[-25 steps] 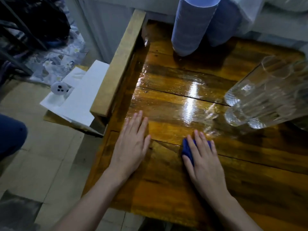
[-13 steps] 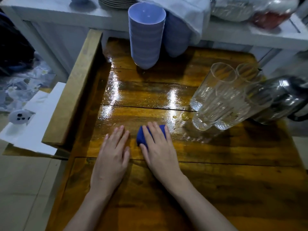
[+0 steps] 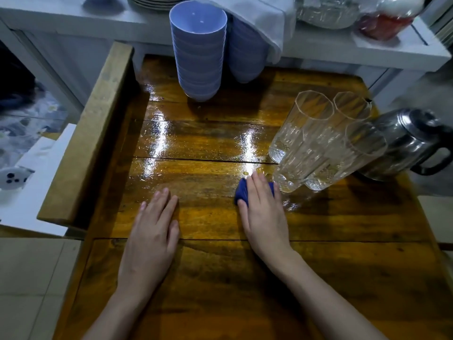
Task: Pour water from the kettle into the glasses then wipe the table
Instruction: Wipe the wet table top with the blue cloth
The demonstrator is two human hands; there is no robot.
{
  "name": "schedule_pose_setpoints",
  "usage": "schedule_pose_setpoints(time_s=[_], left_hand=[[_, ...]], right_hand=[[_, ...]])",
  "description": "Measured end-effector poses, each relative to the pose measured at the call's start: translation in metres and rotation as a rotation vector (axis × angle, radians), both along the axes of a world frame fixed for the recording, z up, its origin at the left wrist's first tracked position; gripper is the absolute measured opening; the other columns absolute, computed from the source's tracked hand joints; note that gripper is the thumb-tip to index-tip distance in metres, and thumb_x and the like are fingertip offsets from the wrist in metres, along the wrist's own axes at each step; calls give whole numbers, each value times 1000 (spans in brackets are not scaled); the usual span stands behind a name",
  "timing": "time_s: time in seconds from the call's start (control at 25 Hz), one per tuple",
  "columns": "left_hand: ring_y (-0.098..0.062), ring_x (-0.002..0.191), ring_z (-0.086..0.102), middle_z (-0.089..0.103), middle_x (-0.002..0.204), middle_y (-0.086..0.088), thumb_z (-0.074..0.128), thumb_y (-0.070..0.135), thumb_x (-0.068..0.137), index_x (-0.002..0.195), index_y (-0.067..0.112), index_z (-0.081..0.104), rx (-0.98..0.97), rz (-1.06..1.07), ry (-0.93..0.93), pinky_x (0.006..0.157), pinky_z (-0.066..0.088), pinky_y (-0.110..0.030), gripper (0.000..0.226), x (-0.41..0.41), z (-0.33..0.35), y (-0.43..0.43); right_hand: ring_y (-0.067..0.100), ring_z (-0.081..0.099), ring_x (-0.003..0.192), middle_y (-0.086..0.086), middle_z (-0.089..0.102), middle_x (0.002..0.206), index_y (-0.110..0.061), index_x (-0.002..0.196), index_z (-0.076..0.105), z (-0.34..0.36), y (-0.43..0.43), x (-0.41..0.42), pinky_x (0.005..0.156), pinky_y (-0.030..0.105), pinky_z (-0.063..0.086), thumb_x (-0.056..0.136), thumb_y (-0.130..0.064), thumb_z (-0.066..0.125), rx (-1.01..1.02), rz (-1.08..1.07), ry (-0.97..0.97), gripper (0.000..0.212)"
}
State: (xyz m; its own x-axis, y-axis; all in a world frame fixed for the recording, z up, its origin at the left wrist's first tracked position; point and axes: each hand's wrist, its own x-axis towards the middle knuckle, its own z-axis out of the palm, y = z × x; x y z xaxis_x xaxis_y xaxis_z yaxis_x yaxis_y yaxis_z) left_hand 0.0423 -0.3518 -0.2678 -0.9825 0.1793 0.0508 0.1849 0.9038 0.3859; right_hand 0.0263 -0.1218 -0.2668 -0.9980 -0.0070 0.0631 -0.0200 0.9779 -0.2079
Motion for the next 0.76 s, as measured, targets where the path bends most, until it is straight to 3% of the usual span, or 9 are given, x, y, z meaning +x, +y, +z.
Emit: schedule_pose_setpoints(time_s=[0.36, 0.56, 0.76], left_hand=[[-12, 145, 21, 30, 154, -2, 31, 32, 95, 146, 19, 32, -2, 10, 18, 119, 16, -36, 52, 0, 1, 1], [-13, 144, 23, 34, 153, -3, 32, 30, 96, 145, 16, 38, -2, 19, 51, 119, 14, -32, 50, 0, 1, 1], [-14, 141, 31, 41, 149, -4, 36, 21, 95, 141, 12, 45, 97, 37, 81, 118, 25, -38, 47, -3, -2, 1]], right_hand=[[26, 26, 146, 14, 34, 156, -3, 149, 33, -3, -9, -54, 121, 46, 14, 99, -39, 19, 48, 18, 14, 63], [29, 29, 144, 17, 38, 153, -3, 145, 38, -9, -17, -97, 120, 48, 14, 98, -37, 26, 21, -22, 78, 60], [27, 29, 144, 14, 40, 152, -7, 144, 41, -3, -56, -116, 120, 46, 10, 99, -33, 34, -8, 87, 68, 53]])
